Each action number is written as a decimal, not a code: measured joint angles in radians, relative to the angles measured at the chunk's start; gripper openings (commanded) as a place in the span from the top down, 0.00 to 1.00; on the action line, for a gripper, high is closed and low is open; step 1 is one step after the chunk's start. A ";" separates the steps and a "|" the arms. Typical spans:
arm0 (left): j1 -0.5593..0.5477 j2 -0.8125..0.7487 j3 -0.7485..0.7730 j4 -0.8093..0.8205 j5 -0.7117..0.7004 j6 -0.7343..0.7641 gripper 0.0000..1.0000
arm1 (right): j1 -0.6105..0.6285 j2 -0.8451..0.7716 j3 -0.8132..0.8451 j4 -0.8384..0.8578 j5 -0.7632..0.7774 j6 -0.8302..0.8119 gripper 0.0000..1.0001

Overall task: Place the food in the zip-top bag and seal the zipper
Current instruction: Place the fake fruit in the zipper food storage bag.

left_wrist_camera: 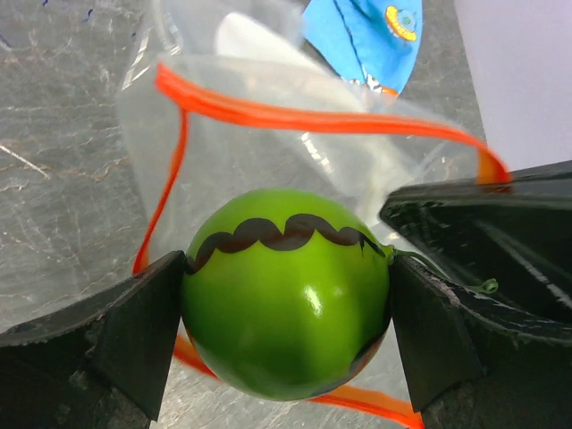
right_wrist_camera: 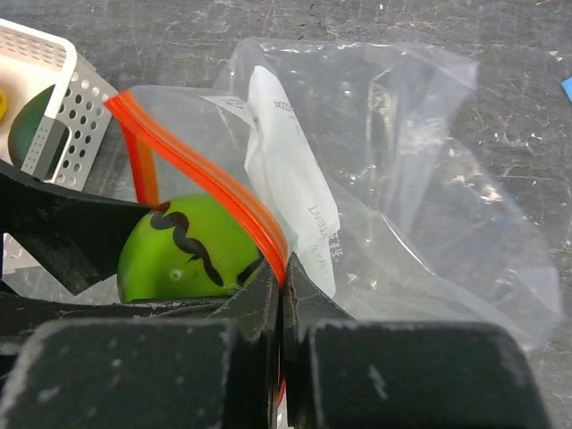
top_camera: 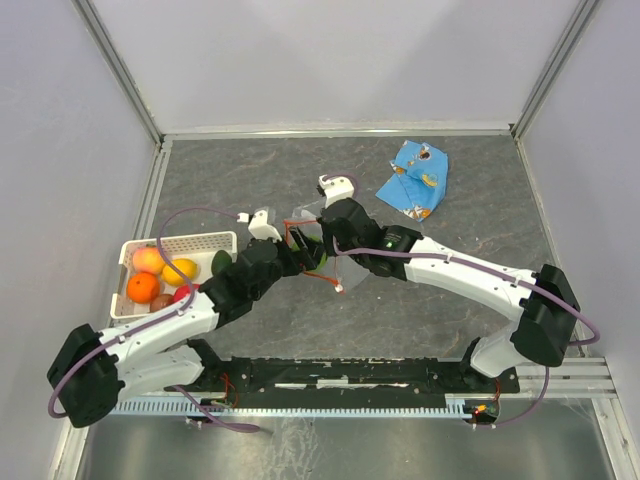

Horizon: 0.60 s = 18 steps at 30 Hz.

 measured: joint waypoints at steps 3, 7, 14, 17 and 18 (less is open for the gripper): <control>-0.016 0.000 0.026 -0.005 -0.030 0.011 0.40 | 0.000 0.000 0.000 0.001 -0.021 0.009 0.98; -0.021 0.009 0.045 -0.048 -0.072 0.021 0.37 | -0.001 0.000 -0.003 0.009 -0.048 0.022 0.98; -0.021 0.075 0.107 -0.163 -0.168 0.021 0.27 | 0.000 0.000 -0.013 0.032 -0.115 0.050 0.98; -0.021 0.074 0.114 -0.187 -0.185 0.021 0.18 | 0.000 0.000 -0.023 0.043 -0.141 0.063 0.98; -0.021 0.074 0.114 -0.190 -0.184 0.021 0.15 | 0.000 0.000 -0.026 0.046 -0.147 0.065 0.98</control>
